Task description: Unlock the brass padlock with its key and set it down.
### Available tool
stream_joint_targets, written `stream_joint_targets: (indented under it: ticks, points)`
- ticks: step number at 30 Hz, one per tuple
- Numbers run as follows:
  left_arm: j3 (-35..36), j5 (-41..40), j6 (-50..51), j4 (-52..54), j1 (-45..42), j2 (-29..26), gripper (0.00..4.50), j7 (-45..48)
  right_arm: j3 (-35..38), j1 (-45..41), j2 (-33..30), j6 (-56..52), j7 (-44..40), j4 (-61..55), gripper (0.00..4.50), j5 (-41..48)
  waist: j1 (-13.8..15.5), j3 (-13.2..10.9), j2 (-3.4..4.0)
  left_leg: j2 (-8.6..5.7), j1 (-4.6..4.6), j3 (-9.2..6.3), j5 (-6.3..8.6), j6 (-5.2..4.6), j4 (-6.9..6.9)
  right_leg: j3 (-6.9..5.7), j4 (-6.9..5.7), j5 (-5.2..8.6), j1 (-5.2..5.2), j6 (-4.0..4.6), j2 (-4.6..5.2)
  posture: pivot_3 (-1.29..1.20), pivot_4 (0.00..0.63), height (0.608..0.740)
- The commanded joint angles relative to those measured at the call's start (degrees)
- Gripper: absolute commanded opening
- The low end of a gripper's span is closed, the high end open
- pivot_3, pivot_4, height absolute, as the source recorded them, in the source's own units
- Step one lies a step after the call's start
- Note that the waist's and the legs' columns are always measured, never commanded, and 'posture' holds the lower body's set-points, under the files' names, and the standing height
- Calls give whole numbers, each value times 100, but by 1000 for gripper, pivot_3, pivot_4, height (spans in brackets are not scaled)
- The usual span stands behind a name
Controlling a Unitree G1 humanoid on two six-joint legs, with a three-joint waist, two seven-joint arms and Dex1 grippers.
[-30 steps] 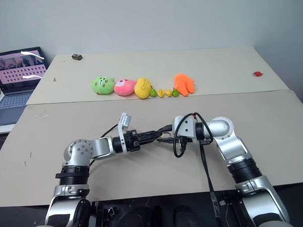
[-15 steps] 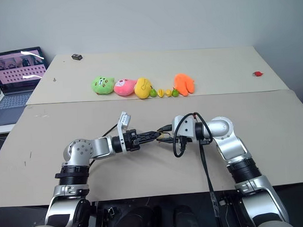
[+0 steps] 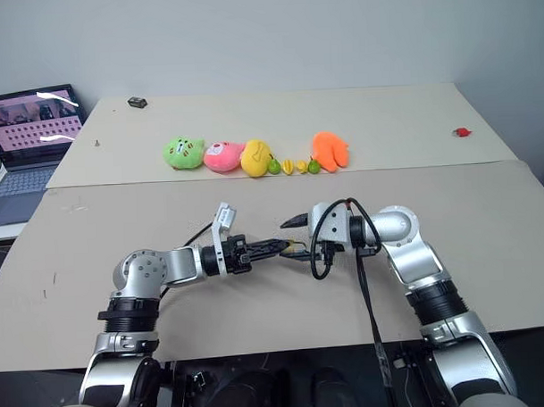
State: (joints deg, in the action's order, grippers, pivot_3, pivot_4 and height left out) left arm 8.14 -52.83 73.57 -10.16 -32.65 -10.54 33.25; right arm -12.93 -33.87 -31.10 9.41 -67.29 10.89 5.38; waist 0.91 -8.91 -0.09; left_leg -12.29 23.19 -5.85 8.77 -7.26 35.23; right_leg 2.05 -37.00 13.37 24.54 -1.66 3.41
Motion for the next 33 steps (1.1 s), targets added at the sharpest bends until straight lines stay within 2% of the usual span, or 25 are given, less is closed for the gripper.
stream_joint_targets:
  ticks: [1, 11, 15, 24, 33]
  points:
    - [59, -76, 3, 171, 27, 46, 17, 18, 73, -96, -105, -51, -90, -123, 4165, 95, -2, 0, 0, 0, 0, 0, 0, 0, 0, 0, 0, 0, 0, 0, 0, 0, 150, 740]
    - [426, -297, 155, 349, 153, -84, 17, -56, 431, -111, -725, -454, -461, 69, 4165, 370, -5, 0, 0, 0, 1, 0, 0, -1, 1, 0, 1, 0, -1, 0, 0, 0, 150, 740]
    - [555, -436, 333, 452, 169, -207, 17, -72, 478, -99, -743, -263, -430, 265, 3273, 337, -29, 0, 0, 4, 1, 1, 1, 0, -2, 2, -1, 0, -10, 0, 0, 0, 150, 740]
    - [858, -804, 587, 627, 95, -13, 17, -412, 407, -29, -640, -3, -384, 528, 87, 277, -14, 0, 0, 4, 1, 0, 1, -1, 1, 0, 3, 0, -6, 0, 0, 0, 150, 740]
    - [787, -857, 550, 620, 97, 151, 17, -557, 330, -192, -520, -341, -301, 190, 87, 274, -14, 0, 0, 4, 1, 1, 1, -1, 3, 0, 1, 0, -7, 0, 0, 0, 150, 740]
